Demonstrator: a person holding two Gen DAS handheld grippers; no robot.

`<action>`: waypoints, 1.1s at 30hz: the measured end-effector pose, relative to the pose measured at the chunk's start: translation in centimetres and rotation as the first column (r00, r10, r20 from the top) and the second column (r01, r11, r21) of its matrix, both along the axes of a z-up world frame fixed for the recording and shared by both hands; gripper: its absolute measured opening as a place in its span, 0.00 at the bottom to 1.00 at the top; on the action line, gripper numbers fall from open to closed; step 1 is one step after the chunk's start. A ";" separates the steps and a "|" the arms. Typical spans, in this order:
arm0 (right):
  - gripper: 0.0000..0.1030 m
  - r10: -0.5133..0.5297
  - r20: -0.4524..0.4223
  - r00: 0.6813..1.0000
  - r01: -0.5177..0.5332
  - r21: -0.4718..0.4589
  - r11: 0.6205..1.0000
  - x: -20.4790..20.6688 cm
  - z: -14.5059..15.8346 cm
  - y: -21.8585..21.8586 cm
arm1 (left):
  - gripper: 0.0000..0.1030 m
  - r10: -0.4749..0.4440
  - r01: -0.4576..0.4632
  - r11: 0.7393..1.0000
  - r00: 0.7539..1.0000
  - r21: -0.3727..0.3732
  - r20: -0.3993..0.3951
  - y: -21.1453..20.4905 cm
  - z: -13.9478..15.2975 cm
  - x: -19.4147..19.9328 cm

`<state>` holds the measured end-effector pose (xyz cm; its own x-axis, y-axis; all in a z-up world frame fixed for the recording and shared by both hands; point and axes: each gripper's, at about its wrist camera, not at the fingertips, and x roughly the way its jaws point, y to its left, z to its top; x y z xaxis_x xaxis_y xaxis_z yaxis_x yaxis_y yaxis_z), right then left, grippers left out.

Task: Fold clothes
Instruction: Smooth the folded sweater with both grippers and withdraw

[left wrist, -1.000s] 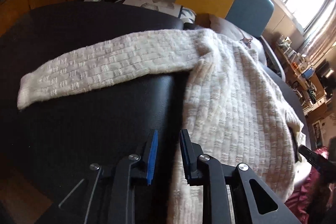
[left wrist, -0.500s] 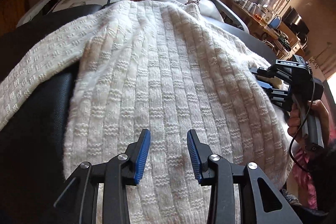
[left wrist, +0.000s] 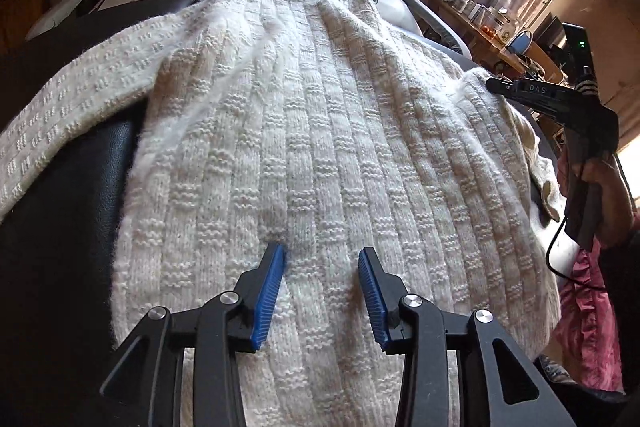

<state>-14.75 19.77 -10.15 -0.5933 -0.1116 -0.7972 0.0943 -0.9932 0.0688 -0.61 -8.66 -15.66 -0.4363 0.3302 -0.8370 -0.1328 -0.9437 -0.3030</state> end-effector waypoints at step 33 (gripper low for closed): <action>0.22 0.292 0.101 0.951 -0.282 -0.102 0.954 -13.4 0.4 -4.3 | 0.50 -0.015 -0.029 0.970 0.983 -0.240 -0.181 -8.7 3.8 -29.0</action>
